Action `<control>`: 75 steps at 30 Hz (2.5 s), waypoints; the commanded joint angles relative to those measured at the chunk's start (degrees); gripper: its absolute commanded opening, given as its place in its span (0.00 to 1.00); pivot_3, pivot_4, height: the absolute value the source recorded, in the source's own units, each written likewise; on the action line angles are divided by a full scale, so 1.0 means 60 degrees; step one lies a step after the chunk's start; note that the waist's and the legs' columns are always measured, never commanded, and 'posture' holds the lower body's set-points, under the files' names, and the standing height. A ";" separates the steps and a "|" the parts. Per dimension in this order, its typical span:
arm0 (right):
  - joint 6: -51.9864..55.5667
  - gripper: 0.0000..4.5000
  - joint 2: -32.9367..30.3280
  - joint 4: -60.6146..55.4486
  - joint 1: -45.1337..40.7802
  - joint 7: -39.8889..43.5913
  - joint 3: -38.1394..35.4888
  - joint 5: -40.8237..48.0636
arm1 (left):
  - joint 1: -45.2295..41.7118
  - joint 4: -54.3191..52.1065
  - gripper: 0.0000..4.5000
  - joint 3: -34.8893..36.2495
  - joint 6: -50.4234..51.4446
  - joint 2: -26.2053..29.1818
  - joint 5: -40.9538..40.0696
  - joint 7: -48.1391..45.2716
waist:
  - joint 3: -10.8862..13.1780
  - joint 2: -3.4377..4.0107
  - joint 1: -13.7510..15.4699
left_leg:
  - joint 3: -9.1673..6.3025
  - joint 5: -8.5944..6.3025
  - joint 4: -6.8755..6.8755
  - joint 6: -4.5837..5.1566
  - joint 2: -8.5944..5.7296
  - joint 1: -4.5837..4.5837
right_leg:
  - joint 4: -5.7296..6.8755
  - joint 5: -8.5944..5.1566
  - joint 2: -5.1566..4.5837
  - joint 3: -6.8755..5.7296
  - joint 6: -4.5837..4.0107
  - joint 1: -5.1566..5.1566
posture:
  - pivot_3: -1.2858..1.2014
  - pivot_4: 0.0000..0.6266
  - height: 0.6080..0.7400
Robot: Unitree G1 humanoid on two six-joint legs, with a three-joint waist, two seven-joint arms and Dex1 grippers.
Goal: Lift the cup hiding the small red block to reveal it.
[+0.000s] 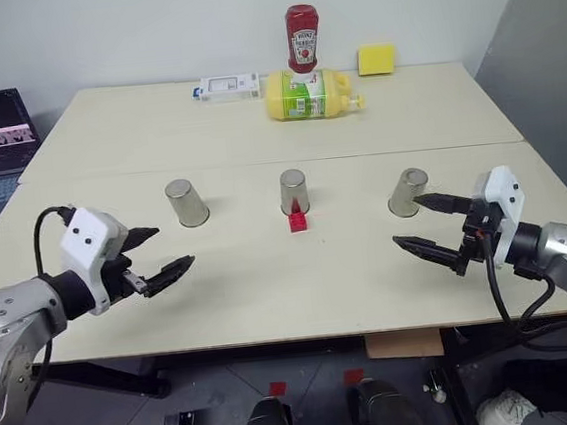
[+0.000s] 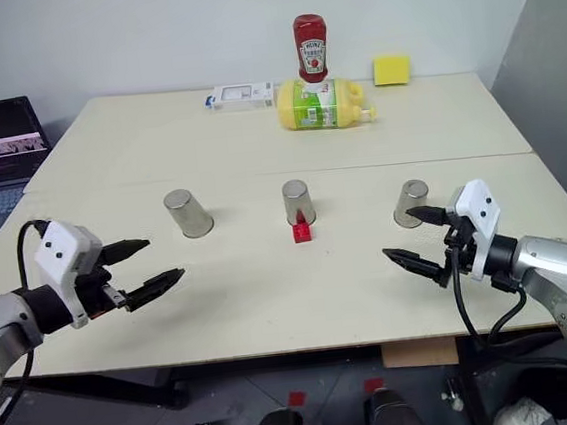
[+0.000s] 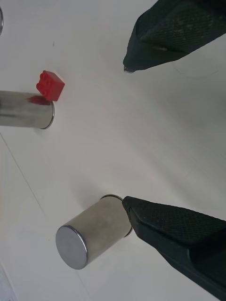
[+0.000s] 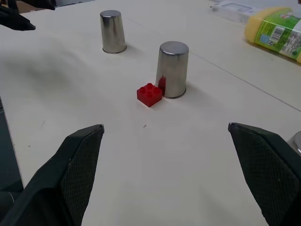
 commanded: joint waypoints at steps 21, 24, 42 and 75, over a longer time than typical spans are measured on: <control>0.0097 1.00 -0.0150 -0.0342 -0.0181 -0.0304 -0.0548 0.0136 | -0.0162 -0.0816 1.00 0.0240 0.0410 0.0092 -0.0439 0.0259 | 0.0000 0.0000 0.0003 | 0.0000 0.0000 -0.0002 -0.0001 -0.0001 -0.0005 | -0.0002 0.0002 0.0000 0.0002 0.0003 -0.0001 | 0.52 0.24 1.00; 0.0352 1.00 -0.0257 -0.0286 -0.0334 -0.0307 -0.0633 0.0282 | -0.0350 -0.0782 1.00 0.0171 0.0484 0.0194 -0.0464 0.0244 | 0.0000 0.0000 0.0003 | 0.0000 0.0000 -0.0002 0.0000 -0.0002 -0.0005 | -0.0002 0.0002 0.0000 0.0001 0.0003 -0.0001 | 0.52 0.24 1.00; 0.0643 1.00 -0.0413 -0.0652 0.0063 -0.0366 -0.0989 0.0495 | -0.0759 -0.0460 1.00 -0.0425 0.0516 0.0182 -0.0445 0.0132 | 0.0000 0.0000 0.0003 | 0.0000 0.0000 -0.0002 0.0000 -0.0002 -0.0007 | -0.0003 0.0002 0.0001 0.0001 0.0004 -0.0001 | 0.52 0.24 1.00; 0.0278 1.00 -0.0216 -0.1027 0.0751 -0.0407 -0.1074 0.0549 | -0.1575 0.0557 1.00 -0.1192 -0.0088 0.0291 0.0057 -0.0319 | 0.0000 0.0000 0.0006 | 0.0000 0.0000 -0.0002 0.0000 -0.0003 -0.0008 | -0.0004 0.0002 0.0001 0.0001 0.0004 -0.0002 | 0.52 0.24 1.00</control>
